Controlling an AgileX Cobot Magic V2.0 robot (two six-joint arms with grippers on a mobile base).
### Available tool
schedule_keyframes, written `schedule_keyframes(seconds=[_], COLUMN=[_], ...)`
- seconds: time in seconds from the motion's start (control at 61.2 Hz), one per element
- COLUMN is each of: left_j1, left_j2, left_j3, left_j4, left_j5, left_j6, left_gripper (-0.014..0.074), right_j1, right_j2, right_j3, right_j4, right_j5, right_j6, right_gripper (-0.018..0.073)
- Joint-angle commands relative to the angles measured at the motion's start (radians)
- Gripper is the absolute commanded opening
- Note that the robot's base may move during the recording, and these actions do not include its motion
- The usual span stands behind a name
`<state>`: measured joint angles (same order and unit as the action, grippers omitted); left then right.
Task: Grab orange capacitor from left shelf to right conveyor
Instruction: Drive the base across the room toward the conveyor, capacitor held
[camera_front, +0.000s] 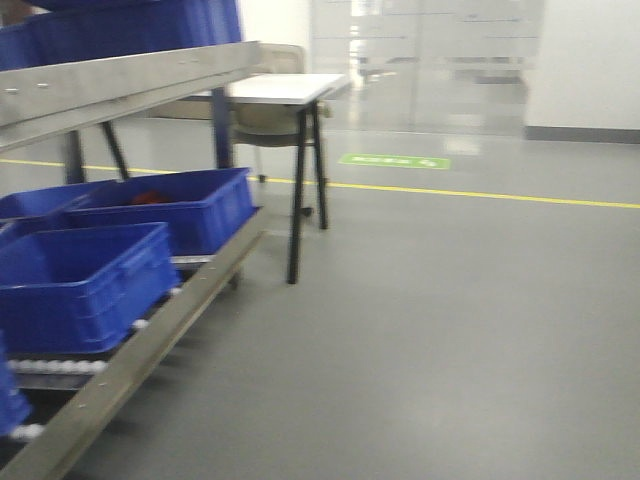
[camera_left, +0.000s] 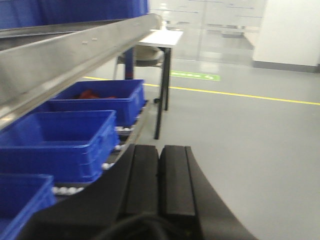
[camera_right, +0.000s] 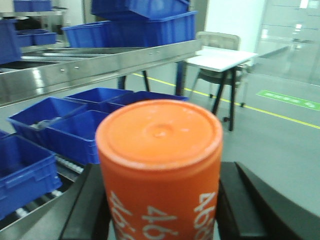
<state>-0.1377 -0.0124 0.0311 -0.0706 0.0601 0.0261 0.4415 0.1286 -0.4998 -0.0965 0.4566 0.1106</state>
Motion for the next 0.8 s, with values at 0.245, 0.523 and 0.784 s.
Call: schedule_keyframes(seconds=[0.245, 0.523, 0.784], left_j1=[-0.005, -0.005, -0.005], left_j2=[-0.011, -0.011, -0.011], left_j3=[-0.005, -0.005, -0.005], left_j4=[-0.003, -0.003, -0.003], left_j5=[-0.091, -0.091, -0.091], left_j6=[-0.002, -0.002, -0.002], left_gripper=[-0.0127, -0.0127, -0.0127], right_j1=[-0.008, -0.008, -0.008], right_j2=[0.014, 0.014, 0.014], right_j3=[-0.027, -0.027, -0.027], right_j4=[-0.012, -0.012, -0.012], right_j5=[-0.088, -0.088, -0.088], right_j6=[-0.008, -0.008, -0.008], right_gripper=[0.0079, 0.0079, 0.0079])
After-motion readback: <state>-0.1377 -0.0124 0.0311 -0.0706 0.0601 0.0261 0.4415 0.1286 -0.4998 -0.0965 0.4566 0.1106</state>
